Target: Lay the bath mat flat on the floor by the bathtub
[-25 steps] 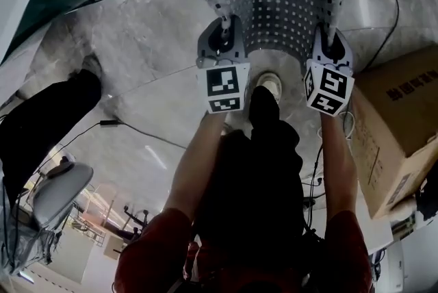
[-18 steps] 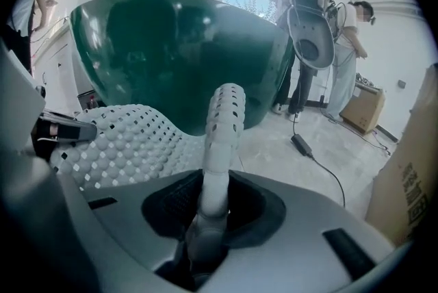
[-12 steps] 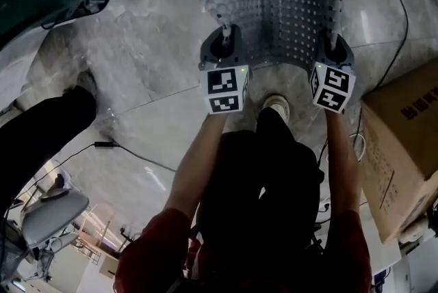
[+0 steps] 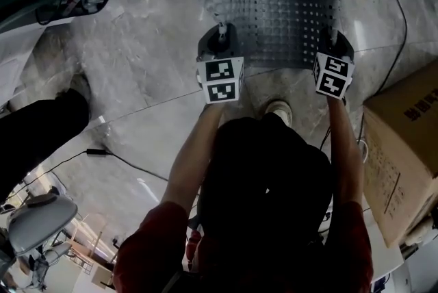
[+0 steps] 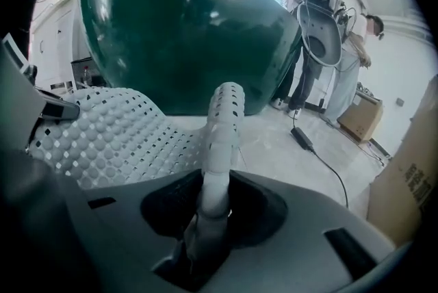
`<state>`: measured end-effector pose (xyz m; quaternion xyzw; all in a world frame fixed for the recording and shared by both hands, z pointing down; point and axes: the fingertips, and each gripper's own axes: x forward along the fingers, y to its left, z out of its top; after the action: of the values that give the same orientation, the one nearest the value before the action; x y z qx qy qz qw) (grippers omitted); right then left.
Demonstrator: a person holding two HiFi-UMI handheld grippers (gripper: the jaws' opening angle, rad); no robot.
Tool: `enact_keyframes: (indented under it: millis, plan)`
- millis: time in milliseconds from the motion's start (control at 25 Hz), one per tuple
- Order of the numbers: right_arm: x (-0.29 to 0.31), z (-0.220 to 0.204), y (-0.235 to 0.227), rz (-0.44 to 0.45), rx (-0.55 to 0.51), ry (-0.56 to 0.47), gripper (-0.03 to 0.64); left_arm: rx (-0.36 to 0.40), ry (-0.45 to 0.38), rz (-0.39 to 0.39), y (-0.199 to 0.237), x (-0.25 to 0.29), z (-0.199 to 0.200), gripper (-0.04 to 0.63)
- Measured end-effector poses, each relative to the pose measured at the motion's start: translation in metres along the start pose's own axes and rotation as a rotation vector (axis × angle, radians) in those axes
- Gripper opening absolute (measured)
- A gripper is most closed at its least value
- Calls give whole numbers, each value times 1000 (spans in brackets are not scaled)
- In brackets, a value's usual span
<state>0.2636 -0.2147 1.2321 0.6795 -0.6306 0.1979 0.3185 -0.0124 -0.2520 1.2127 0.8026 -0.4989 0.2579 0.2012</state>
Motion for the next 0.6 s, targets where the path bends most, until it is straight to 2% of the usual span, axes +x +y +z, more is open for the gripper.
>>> enact_keyframes:
  millis: [280, 480, 600]
  plan:
    - [22, -15, -19, -28, 3, 40, 132, 10, 47, 40, 19, 11, -18, 55]
    - [39, -31, -37, -23, 28, 77, 159, 35, 82, 65, 32, 21, -33, 75]
    - [49, -40, -46, -20, 39, 118, 177, 24, 103, 78, 44, 26, -41, 87]
